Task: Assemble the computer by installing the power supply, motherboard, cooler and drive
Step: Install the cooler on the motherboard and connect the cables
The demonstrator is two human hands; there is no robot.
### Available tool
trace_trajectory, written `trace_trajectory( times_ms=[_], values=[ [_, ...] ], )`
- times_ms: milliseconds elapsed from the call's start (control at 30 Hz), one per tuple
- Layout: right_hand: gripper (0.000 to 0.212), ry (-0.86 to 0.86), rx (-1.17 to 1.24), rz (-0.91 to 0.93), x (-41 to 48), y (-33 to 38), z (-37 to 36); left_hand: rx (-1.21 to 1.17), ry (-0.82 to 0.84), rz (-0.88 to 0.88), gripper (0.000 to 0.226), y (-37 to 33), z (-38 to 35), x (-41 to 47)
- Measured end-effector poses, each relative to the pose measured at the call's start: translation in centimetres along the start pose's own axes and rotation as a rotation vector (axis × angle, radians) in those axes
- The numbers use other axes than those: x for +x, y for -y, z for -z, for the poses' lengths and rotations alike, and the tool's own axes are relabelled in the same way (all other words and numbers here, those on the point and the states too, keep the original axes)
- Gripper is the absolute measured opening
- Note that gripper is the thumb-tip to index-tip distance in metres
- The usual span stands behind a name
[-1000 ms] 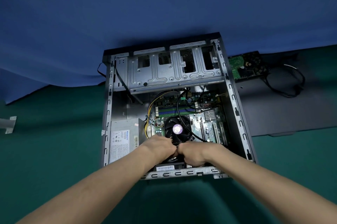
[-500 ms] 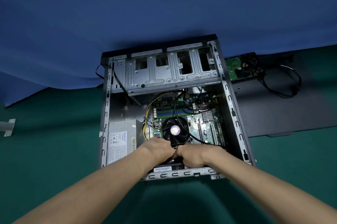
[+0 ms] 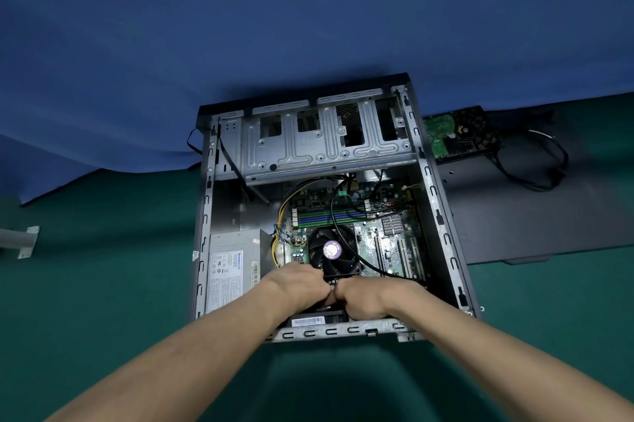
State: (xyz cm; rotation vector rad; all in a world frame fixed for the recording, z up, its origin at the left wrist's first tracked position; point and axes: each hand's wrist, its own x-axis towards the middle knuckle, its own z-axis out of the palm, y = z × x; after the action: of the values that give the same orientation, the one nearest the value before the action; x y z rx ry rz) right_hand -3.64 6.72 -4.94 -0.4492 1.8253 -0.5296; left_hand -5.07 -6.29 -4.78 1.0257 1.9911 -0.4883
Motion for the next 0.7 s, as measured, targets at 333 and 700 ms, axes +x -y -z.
trace_trajectory(
  times_ms=[333, 700],
  values=[
    [0.035, -0.035, -0.033, -0.033, 0.4, -0.5, -0.1, -0.040, -0.044, 0.008, 0.021, 0.2, -0.4, 0.6],
    [0.027, -0.022, -0.065, -0.030, 0.2, -0.2, -0.2, 0.018, -0.003, -0.027, 0.023, 0.1, -0.9, 1.4]
  ],
)
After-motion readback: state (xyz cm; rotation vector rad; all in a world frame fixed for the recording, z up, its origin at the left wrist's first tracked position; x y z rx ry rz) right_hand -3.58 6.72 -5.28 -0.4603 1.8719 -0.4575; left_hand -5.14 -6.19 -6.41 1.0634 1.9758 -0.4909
